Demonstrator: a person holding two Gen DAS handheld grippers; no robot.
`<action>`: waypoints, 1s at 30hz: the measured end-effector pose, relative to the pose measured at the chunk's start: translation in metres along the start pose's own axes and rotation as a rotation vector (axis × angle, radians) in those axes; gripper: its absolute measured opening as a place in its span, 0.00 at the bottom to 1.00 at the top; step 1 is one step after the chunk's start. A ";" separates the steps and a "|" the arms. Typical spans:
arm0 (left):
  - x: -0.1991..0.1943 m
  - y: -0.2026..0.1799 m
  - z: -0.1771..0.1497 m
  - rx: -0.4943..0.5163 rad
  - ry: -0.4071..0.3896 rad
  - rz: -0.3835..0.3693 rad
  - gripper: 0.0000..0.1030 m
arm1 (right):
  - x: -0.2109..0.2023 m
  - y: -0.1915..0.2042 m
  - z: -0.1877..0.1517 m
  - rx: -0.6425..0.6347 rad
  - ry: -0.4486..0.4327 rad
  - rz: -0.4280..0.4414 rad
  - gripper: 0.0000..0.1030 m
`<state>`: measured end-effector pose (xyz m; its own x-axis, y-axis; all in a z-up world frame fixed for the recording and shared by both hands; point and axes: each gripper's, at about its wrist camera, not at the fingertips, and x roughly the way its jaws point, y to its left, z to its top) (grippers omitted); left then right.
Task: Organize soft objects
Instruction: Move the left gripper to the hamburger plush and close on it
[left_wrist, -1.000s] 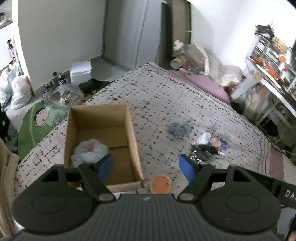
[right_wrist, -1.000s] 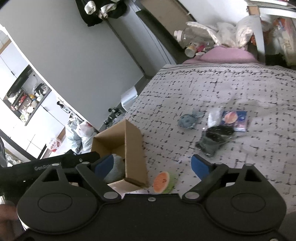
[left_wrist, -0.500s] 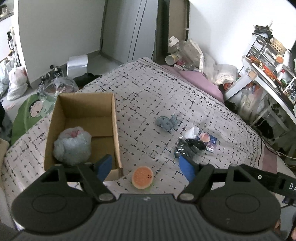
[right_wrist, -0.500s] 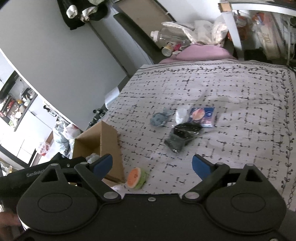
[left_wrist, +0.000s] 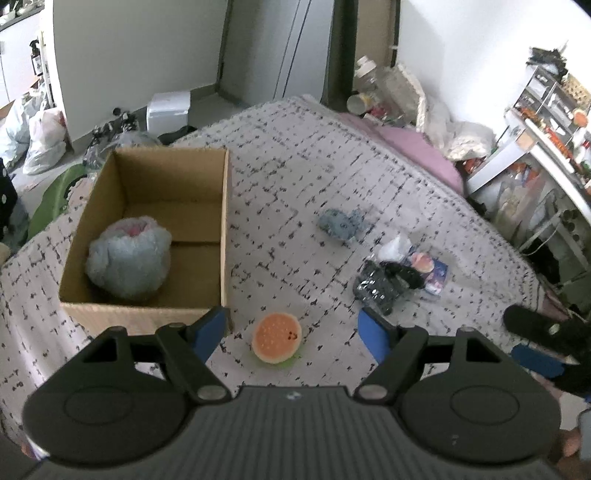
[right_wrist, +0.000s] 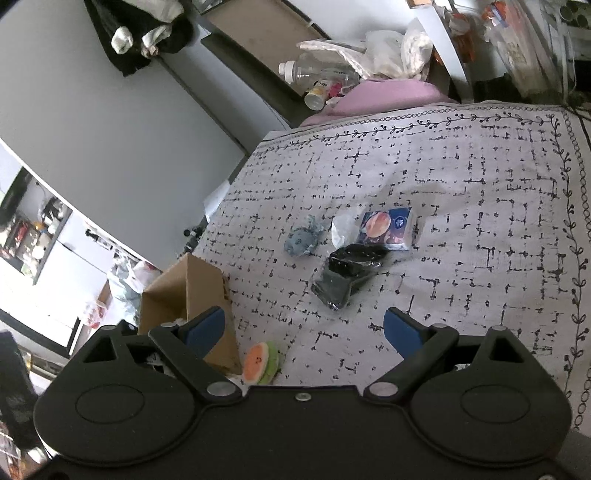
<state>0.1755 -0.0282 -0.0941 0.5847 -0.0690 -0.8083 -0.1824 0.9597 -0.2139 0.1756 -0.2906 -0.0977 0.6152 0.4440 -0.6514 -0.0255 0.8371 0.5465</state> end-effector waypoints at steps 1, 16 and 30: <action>0.004 0.000 -0.002 -0.003 0.008 0.007 0.75 | 0.000 -0.002 0.000 0.009 -0.003 0.003 0.90; 0.048 -0.012 -0.022 -0.022 0.030 0.052 0.75 | 0.029 -0.020 0.008 0.101 0.012 0.044 0.90; 0.088 -0.009 -0.033 -0.121 0.062 0.094 0.75 | 0.064 -0.039 0.015 0.190 0.057 0.032 0.90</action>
<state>0.2025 -0.0523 -0.1811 0.5112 -0.0006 -0.8595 -0.3305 0.9230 -0.1972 0.2279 -0.2999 -0.1526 0.5707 0.4916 -0.6578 0.1081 0.7491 0.6536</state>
